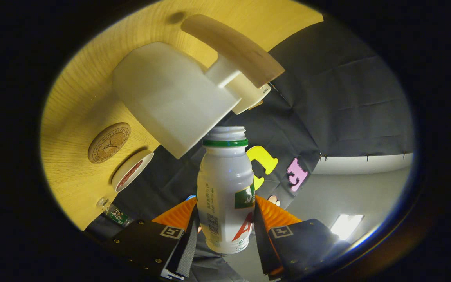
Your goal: Take the bottle from table, then pour the juice into the cup, finally place the bottle on the coaster
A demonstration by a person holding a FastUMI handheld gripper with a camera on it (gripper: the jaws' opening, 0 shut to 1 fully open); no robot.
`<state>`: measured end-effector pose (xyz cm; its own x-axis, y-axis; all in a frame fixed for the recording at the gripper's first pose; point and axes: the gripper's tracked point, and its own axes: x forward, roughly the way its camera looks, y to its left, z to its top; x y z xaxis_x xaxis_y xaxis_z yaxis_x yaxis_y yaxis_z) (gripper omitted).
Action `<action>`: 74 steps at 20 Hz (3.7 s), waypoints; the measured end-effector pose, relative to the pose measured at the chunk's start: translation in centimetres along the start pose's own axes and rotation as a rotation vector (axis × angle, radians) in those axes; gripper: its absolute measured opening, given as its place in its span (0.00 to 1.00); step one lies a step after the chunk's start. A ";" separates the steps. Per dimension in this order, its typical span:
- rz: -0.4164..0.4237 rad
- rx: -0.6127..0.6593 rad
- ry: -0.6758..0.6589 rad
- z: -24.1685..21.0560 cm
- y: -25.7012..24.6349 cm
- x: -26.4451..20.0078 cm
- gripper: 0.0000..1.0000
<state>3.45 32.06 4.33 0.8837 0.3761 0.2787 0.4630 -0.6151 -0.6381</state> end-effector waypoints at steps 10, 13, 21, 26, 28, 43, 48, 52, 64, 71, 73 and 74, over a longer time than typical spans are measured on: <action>0.063 0.294 0.076 -1.3 1.4 0.1 0.66; 0.124 0.484 0.107 -1.9 2.9 -0.5 0.66; 0.246 0.961 0.178 -3.6 5.2 -0.2 0.66; 0.286 1.293 0.224 -5.8 6.0 0.1 0.66; 0.283 1.421 0.237 -5.9 5.7 0.2 0.66; 0.331 2.184 0.175 -3.1 8.0 2.1 0.66; 0.367 2.273 0.170 -1.6 9.4 2.4 0.66; 0.405 2.320 0.190 -0.4 10.5 3.8 0.66; 0.416 2.404 0.235 0.1 12.6 5.1 0.66; 0.393 2.381 0.237 0.2 12.7 5.1 0.69; 0.408 2.375 0.252 0.6 13.0 5.1 0.72; 0.431 2.362 0.263 1.0 13.3 5.2 0.73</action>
<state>14.09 26.54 -3.43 0.9412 0.3214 -0.1041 -0.3239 0.9461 -0.0072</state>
